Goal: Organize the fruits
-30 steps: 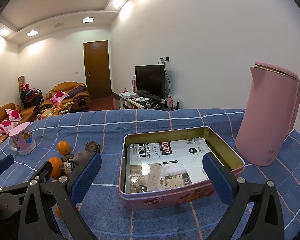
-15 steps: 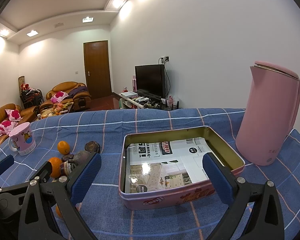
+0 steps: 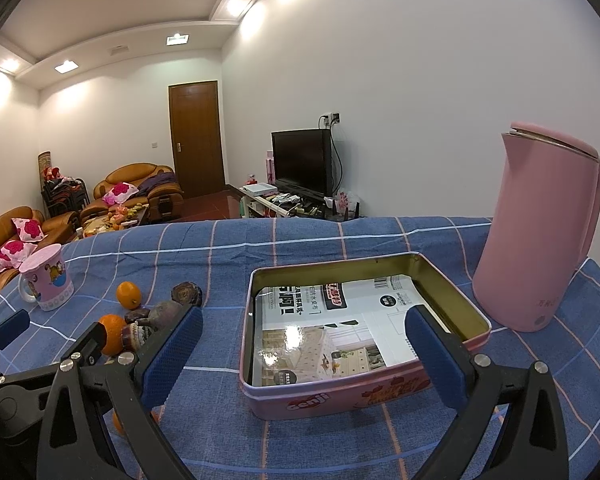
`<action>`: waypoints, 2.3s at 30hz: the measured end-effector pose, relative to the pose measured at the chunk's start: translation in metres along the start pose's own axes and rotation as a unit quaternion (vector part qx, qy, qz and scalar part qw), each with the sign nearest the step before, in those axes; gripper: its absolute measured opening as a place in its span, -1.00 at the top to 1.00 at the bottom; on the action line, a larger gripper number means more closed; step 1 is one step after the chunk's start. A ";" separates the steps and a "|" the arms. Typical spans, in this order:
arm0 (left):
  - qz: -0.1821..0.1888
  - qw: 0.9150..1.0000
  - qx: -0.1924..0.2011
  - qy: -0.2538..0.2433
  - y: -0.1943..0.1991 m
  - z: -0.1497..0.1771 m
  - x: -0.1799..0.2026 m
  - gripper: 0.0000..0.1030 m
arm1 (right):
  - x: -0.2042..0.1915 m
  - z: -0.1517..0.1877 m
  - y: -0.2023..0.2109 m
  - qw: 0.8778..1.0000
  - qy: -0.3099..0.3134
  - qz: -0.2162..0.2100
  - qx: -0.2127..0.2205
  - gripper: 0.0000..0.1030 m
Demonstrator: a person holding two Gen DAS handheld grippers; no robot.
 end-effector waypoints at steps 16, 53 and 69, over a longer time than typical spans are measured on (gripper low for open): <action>0.001 1.000 -0.001 0.000 0.000 0.000 0.000 -1.00 | 0.000 0.000 0.001 1.000 -0.001 0.000 0.000 -0.98; 0.098 0.982 -0.157 -0.042 -0.035 0.049 -0.049 -0.77 | -0.132 0.093 -0.019 0.933 0.119 -0.242 -0.240 -0.05; 0.116 0.974 -0.194 -0.028 -0.042 0.067 -0.050 0.13 | -0.135 0.096 -0.014 0.930 0.129 -0.250 -0.238 0.16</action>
Point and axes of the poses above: each gripper's, at about its wrist camera, not at the fingertips, and y roughly against the way its jaws point, x to its right, z to its underside, the point moved 8 cm from there along -y, roughly the way its jaws point, and after that the axes turned 6 degrees about x, right-handed, at the moved point
